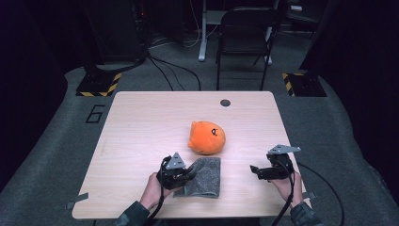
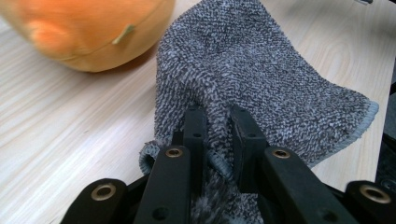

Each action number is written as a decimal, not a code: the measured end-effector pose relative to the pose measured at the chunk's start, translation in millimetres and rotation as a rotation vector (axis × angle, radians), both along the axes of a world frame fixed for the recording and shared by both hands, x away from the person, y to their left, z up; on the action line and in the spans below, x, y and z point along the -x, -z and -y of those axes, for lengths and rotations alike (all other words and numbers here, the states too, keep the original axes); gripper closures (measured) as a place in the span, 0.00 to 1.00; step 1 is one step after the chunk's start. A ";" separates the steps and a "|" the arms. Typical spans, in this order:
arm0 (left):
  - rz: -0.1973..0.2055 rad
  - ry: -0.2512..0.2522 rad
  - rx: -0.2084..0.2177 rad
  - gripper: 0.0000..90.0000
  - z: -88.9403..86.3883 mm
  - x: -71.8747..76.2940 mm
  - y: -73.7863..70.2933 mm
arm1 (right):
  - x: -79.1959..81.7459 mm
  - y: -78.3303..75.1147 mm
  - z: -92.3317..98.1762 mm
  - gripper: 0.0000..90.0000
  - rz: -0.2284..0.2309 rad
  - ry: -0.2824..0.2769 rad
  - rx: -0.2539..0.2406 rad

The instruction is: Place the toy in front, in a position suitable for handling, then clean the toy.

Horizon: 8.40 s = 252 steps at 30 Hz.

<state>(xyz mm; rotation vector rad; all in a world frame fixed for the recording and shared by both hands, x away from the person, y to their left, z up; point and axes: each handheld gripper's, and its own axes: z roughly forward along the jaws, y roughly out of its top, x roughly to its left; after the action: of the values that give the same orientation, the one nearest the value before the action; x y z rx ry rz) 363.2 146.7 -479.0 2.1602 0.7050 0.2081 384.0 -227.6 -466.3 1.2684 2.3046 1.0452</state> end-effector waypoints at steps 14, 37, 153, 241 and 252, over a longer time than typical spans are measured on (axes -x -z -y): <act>-0.050 0.066 -0.014 0.85 46.2 -14.8 17.4 | 0.6 1.4 -2.5 0.12 -0.005 -0.005 0.001; -0.014 -0.123 0.003 0.10 -27.9 -3.5 0.4 | 8.9 -0.8 -46.3 0.08 -0.003 -0.137 -0.008; 0.061 -0.215 0.015 0.15 -41.0 -62.0 -0.9 | -45.6 4.6 6.7 0.15 -0.028 0.106 0.064; 0.114 -0.161 0.057 0.94 -14.8 -87.2 11.1 | -67.4 -70.1 -72.0 0.88 0.114 -0.051 -0.077; 0.130 -0.160 0.071 0.95 -13.2 -86.3 10.5 | -80.7 -75.4 -146.0 0.88 0.124 -0.180 -0.057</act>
<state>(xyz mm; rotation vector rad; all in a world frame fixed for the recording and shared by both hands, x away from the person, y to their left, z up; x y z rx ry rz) 449.5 159.9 -489.5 2.0039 0.7990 0.3981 464.6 -81.6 -390.9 0.9995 2.3420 1.2198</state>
